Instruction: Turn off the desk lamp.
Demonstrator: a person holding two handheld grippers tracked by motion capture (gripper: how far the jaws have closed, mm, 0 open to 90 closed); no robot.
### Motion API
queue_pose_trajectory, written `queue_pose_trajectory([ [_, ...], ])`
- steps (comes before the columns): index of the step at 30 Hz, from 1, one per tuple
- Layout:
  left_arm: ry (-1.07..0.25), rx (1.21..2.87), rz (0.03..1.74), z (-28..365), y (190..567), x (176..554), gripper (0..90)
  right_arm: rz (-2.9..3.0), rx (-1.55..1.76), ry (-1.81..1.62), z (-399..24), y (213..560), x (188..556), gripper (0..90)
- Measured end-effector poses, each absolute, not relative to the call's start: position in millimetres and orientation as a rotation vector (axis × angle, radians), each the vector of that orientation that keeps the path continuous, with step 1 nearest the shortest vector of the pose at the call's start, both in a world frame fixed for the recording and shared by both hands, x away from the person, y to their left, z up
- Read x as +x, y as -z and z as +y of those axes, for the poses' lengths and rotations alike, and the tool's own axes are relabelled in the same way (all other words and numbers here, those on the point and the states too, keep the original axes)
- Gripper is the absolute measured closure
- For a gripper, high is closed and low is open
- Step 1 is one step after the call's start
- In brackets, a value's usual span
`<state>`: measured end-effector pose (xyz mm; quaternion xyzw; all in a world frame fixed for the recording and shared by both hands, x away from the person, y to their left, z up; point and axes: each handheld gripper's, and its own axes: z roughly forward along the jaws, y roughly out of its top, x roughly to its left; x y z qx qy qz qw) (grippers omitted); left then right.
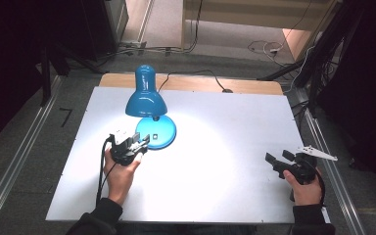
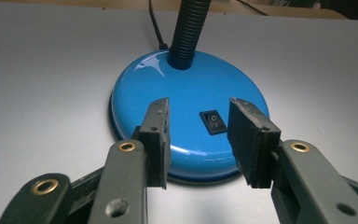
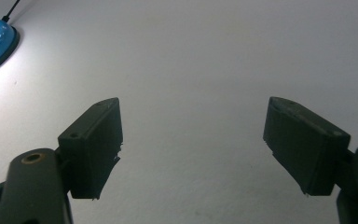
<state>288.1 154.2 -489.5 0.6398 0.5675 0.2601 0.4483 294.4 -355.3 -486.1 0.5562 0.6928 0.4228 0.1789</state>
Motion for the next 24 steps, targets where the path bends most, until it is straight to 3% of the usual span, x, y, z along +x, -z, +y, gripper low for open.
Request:
queue_pose_trajectory([
  [12, -0.629, 1.627, 1.372, 146.3, 491.7, 297.0, 88.0, 1.957, 1.574, -1.193, -354.7, 486.2, 294.4, 18.4],
  [24, -0.621, 1.650, 1.374, 140.9, 500.1, 308.3, 90.0, 1.961, 1.573, -1.191, -354.1, 486.5, 294.9, 18.4],
])
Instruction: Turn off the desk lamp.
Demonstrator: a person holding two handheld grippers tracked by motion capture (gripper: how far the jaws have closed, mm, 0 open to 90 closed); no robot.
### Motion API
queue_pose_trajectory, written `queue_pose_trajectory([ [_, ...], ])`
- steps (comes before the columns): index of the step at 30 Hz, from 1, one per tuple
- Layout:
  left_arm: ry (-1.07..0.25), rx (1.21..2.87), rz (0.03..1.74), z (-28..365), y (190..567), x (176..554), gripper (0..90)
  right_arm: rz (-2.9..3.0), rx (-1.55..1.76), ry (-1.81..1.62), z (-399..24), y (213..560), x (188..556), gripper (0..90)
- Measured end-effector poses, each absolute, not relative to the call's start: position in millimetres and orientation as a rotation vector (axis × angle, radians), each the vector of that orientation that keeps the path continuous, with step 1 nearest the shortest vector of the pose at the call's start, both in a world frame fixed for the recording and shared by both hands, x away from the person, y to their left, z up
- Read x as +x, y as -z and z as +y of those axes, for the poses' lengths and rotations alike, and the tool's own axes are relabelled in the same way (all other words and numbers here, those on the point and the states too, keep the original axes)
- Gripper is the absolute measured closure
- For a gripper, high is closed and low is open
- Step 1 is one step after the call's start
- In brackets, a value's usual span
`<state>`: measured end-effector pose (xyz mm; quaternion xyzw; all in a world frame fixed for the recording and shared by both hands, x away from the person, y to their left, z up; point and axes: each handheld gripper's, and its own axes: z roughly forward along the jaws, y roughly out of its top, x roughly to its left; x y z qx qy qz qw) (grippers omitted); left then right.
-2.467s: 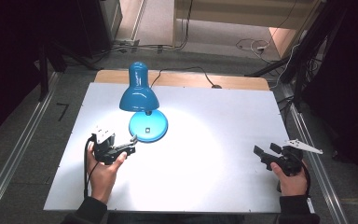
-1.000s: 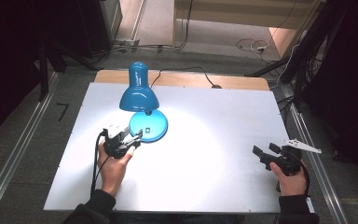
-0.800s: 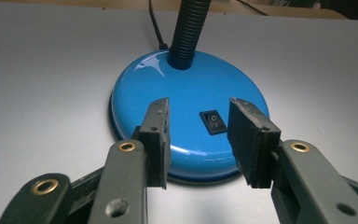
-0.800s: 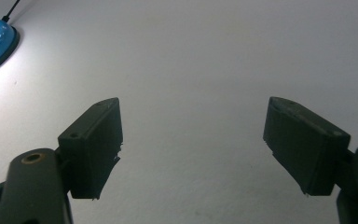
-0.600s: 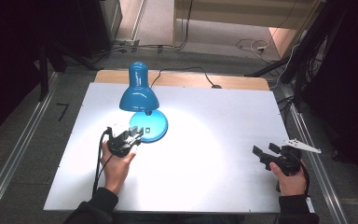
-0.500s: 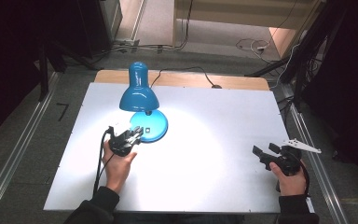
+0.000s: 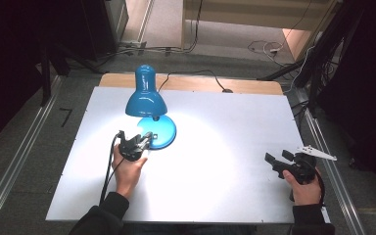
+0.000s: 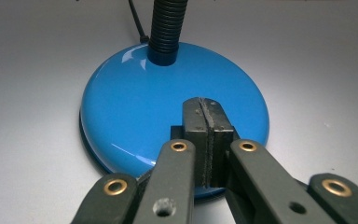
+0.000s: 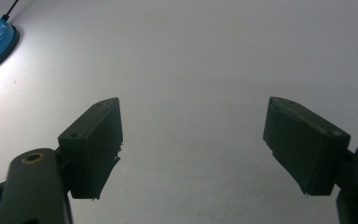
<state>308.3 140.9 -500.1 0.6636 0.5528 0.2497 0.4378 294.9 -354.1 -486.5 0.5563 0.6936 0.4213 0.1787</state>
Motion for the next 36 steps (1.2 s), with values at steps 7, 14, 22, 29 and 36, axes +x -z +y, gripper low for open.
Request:
queue_pose_trajectory([
  [7, -0.639, 1.664, 1.362, 134.2, 499.2, 315.1, 90.0, 1.961, 1.570, -1.192, -354.2, 486.5, 295.0, 18.4],
  [14, -0.638, 1.672, 1.372, 131.5, 502.0, 319.0, 90.0, 1.959, 1.574, -1.194, -354.6, 486.5, 294.9, 18.4],
  [22, -0.647, 1.683, 1.379, 130.7, 504.1, 321.4, 90.0, 1.960, 1.572, -1.194, -354.8, 486.6, 295.0, 18.4],
  [29, -0.634, 1.684, 1.378, 130.9, 504.2, 322.0, 90.0, 1.958, 1.573, -1.196, -354.8, 486.2, 294.6, 18.4],
  [36, -0.648, 1.688, 1.373, 130.9, 504.8, 323.0, 90.0, 1.960, 1.568, -1.195, -354.4, 486.2, 294.7, 18.5],
])
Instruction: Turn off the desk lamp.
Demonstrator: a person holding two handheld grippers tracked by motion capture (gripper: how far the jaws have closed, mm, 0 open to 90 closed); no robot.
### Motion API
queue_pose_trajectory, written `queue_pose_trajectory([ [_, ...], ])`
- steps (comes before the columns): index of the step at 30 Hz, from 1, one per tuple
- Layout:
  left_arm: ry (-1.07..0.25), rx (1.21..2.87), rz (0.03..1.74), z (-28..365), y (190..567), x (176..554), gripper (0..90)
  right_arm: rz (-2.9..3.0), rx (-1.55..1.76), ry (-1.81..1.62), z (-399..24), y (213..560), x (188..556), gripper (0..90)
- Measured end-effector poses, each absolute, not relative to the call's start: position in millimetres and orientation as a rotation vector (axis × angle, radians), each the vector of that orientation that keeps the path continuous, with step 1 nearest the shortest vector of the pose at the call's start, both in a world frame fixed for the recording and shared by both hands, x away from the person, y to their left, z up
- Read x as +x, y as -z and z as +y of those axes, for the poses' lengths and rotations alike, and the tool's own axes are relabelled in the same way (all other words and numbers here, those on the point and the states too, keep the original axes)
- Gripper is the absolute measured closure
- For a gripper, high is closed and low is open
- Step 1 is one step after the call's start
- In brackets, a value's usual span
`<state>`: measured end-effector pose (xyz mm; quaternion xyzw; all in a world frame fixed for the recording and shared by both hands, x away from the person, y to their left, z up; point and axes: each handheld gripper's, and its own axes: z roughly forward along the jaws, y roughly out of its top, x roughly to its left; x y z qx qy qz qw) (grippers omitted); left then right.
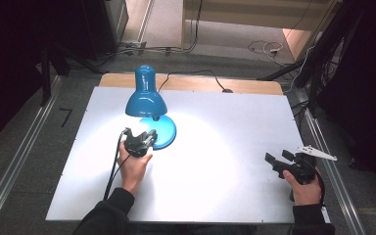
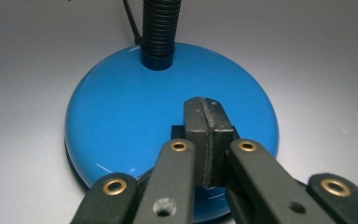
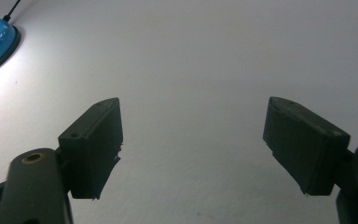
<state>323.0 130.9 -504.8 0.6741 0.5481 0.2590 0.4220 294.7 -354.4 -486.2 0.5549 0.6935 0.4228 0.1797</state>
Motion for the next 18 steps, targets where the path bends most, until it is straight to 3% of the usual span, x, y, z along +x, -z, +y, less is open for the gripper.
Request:
queue_pose_trajectory([
  [18, -0.657, 1.622, 1.405, 139.0, 503.1, 328.7, 90.0, 1.967, 1.564, -1.193, -354.2, 487.1, 295.9, 18.5],
])
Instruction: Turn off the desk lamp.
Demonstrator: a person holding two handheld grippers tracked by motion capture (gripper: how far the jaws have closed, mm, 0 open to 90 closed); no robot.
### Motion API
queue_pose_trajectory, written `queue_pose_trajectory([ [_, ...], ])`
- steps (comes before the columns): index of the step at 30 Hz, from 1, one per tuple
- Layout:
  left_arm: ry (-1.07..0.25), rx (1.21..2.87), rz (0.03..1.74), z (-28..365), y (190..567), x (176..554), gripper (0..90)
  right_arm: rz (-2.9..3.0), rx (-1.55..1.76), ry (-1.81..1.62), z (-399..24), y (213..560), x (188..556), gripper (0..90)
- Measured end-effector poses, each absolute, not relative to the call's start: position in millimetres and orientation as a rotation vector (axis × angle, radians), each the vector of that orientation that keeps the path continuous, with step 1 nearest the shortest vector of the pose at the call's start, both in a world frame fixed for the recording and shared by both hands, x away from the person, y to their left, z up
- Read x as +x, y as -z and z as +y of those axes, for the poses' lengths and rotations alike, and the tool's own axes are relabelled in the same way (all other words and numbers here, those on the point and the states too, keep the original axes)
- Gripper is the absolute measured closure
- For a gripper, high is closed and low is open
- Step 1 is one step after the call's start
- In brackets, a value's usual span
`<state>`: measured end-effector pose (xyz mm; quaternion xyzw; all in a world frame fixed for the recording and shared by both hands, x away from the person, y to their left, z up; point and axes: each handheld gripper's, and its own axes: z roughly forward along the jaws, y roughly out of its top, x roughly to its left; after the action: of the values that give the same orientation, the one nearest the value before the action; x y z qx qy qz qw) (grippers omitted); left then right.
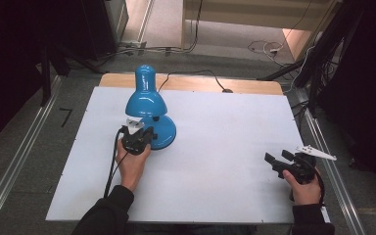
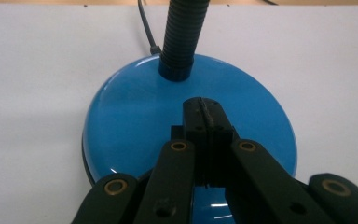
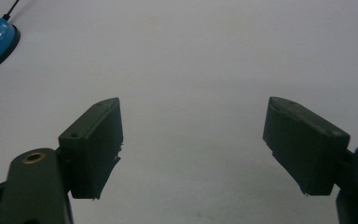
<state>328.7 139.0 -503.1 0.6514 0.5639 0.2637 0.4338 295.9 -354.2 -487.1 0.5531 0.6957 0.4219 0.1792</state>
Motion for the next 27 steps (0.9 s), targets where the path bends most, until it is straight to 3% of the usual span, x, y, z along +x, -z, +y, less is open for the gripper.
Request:
queue_pose_trajectory([
  [10, -0.643, 1.599, 1.414, 145.0, 499.5, 327.5, 86.7, 1.966, 1.568, -1.194, -353.9, 486.7, 295.5, 18.6],
  [27, -0.602, 1.595, 1.420, 154.8, 491.1, 321.9, 45.1, 1.965, 1.570, -1.195, -354.0, 486.4, 294.7, 18.5],
])
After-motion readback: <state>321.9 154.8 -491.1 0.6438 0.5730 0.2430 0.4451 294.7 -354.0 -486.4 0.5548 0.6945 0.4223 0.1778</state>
